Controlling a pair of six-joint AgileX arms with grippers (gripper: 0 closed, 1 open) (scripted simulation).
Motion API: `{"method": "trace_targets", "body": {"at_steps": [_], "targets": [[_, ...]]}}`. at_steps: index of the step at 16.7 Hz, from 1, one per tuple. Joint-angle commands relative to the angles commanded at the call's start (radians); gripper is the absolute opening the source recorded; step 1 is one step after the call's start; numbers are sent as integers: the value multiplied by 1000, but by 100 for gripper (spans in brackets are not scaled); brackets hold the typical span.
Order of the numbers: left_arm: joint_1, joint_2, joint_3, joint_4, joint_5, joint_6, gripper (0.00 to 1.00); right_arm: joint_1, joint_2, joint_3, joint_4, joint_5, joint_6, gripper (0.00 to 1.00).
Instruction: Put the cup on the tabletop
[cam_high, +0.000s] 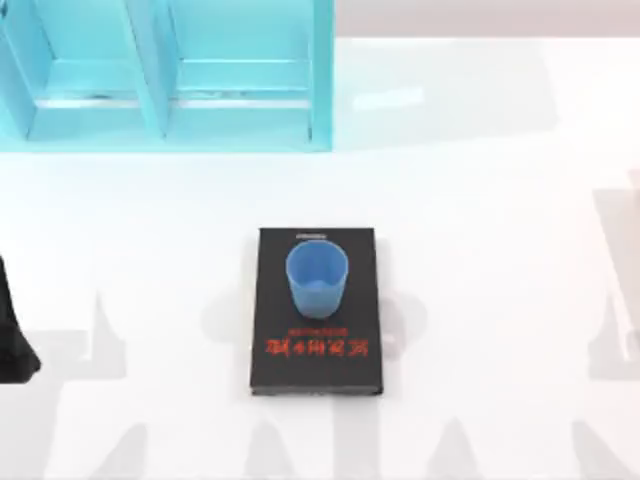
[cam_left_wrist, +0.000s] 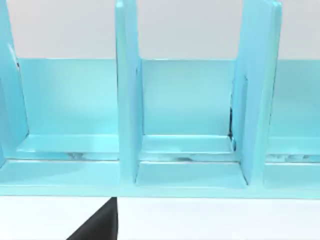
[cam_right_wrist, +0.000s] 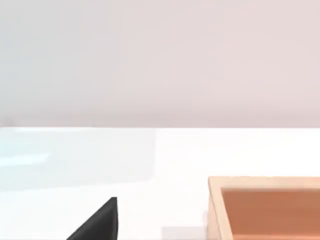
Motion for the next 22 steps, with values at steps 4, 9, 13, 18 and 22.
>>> {"method": "trace_targets", "body": {"at_steps": [4,9,13,18,22], "targets": [[0,0,0,0,0,0,100,13,23,25,-14,4,7,100],[0,0,0,0,0,0,100,118,245,278,-155,44,75,100],[0,0,0,0,0,0,100,245,550,658,-354,92,170,100],[0,0,0,0,0,0,100,424,1010,1273,-654,146,323,100],[0,0,0,0,0,0,100,560,1390,1762,-903,170,457,100]]}}
